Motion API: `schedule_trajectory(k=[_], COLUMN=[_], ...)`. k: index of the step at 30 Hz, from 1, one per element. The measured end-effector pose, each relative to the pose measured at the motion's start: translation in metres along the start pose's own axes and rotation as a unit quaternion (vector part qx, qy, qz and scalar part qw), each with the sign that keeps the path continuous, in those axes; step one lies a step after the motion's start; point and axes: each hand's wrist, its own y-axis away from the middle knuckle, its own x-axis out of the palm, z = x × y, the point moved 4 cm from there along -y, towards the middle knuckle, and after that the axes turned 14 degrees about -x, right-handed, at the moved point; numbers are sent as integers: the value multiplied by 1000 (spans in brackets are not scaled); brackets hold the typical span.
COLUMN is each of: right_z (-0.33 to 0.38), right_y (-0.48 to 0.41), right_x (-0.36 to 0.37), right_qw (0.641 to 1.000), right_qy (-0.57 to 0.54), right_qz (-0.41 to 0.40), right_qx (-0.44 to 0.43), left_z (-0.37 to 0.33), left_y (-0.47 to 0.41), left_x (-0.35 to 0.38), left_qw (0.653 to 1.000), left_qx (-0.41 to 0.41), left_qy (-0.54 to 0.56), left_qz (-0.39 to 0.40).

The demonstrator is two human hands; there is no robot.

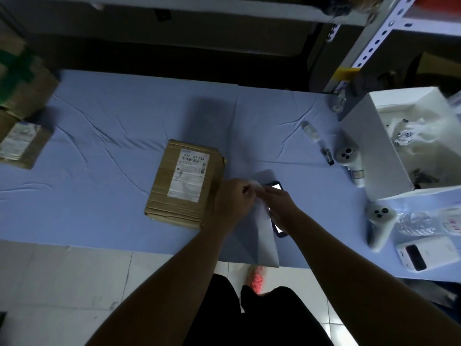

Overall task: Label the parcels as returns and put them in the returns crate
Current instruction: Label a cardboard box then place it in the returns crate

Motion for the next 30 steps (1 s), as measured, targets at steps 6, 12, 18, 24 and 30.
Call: schedule_trajectory(k=[6, 12, 18, 24, 30], right_z=[-9, -11, -13, -8, 6], right_y=[-13, -15, -18, -20, -6], right_x=[-3, -1, -5, -7, 0], right_qw=[999, 997, 997, 990, 944], right_qy=[27, 40, 71, 129, 285], right_qz=[25, 63, 20, -38, -117], right_qx=[4, -4, -5, -36, -119], left_z=[-4, 3, -3, -33, -44], left_y=[-2, -8, -12, -7, -1], left_x=[-4, -1, -7, -51, -91], left_qw=[997, 990, 984, 964, 945], left_qx=[-72, -138, -169, -102, 13], left_qy=[8, 31, 19, 73, 23], left_qz=[-34, -21, -62, -233, -325])
